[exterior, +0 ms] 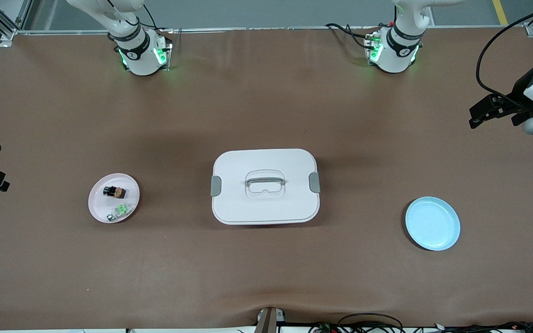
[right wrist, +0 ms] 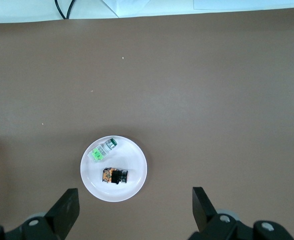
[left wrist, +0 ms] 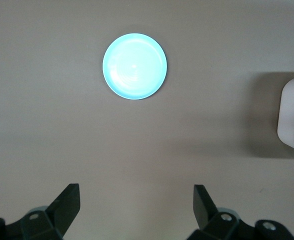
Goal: Transfer orange switch to right arm and place
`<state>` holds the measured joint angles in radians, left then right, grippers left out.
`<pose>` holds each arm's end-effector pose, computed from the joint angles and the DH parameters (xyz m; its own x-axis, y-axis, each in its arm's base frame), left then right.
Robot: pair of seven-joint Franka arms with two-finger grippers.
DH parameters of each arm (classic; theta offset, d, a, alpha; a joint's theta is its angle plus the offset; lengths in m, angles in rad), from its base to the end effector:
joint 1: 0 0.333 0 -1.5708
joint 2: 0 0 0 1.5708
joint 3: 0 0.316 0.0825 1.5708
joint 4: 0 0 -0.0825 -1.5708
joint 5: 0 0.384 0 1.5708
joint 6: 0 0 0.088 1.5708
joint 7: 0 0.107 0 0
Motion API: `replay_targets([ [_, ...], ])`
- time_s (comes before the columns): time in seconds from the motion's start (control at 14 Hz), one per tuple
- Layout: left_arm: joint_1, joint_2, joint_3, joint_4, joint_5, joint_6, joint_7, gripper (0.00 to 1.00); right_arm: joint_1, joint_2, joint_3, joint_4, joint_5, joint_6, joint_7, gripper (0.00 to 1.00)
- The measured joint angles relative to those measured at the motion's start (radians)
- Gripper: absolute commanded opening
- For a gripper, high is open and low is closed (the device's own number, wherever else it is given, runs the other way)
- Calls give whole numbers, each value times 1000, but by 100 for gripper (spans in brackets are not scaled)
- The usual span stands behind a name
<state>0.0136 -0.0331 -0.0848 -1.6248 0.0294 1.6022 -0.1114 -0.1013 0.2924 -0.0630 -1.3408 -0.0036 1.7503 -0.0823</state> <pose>0.5456 -0.0366 0.6199 0.9991 0.0392 0.0139 0.0396 -0.9987 -0.0308 0.6503 -0.1019 0.5745 0.9905 -0.0754 0.1152 -0.0795 -0.9963 0.0313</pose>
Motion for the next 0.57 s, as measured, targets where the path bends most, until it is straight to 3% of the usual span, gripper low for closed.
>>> replay_targets([
  [0.21, 0, 0, 0, 0, 0, 0, 0, 100, -1, -4, 0, 30, -1, -44, 163, 100],
  [0.57, 0, 1, -1, 0, 0, -3, 0, 100, -2, -8, 3, 85, 8, -238, 213, 100],
])
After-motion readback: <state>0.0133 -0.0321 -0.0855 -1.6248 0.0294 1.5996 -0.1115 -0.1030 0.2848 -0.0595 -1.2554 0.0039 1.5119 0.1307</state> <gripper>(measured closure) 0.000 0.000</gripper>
